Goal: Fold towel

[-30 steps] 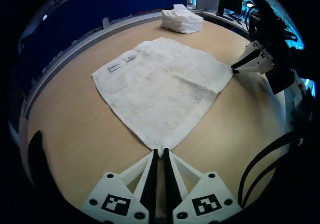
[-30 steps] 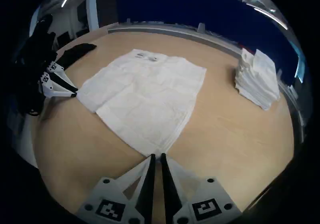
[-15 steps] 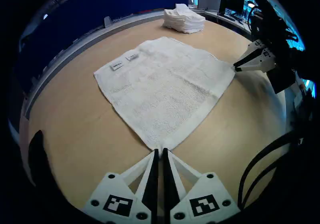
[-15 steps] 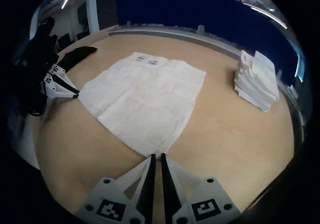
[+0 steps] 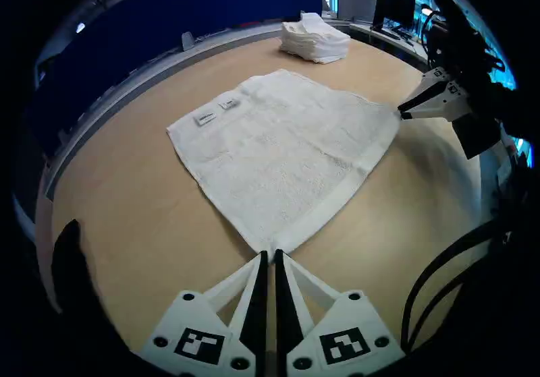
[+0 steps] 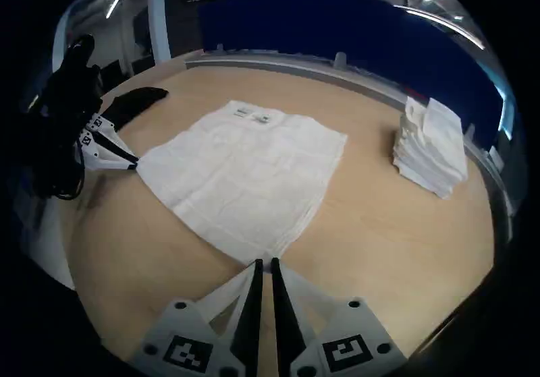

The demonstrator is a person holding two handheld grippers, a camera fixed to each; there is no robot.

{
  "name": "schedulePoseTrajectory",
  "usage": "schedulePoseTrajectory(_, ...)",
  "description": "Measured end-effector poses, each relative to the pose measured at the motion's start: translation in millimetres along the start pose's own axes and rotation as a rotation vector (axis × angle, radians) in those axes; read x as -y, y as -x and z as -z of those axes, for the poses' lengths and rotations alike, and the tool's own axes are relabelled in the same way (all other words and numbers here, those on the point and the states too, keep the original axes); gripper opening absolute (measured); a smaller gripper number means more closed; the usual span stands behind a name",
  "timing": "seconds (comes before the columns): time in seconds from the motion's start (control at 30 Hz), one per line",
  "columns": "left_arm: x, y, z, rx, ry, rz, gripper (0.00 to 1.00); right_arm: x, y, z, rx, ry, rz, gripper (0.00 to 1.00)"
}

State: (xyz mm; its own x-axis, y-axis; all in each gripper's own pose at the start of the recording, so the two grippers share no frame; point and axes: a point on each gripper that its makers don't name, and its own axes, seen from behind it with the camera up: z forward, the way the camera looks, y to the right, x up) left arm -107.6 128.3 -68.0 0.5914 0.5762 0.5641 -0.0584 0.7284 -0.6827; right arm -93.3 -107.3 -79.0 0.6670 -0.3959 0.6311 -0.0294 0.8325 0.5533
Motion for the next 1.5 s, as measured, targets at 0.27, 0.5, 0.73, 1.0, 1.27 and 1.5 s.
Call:
schedulePoseTrajectory(0.27, -4.7, -7, 21.1, -0.01, -0.004, 0.026, 0.07, 5, -13, 19.8, -0.019, -0.002, -0.005, 0.1)
schedulePoseTrajectory(0.5, -10.9, -11, 43.8, -0.013, -0.01, 0.041, 0.07, 14, -17, 41.5, -0.023, -0.005, -0.002, 0.1)
schedulePoseTrajectory(0.73, -20.0, -6, 61.1, -0.007, -0.009, 0.061, 0.07, 24, -15, 59.8, -0.017, -0.014, 0.001, 0.1)
schedulePoseTrajectory(1.0, -24.5, -8, 79.7, -0.011, -0.017, 0.078, 0.07, 33, -25, 78.5, -0.028, -0.016, 0.001, 0.1)
schedulePoseTrajectory(1.27, -24.0, -21, 92.8, -0.03, -0.024, 0.085, 0.07, 34, -35, 91.6, -0.04, -0.011, -0.008, 0.09)
schedulePoseTrajectory(1.5, -22.6, -30, 103.7, -0.037, -0.026, 0.087, 0.07, 34, -41, 100.7, -0.051, -0.009, -0.014, 0.09)
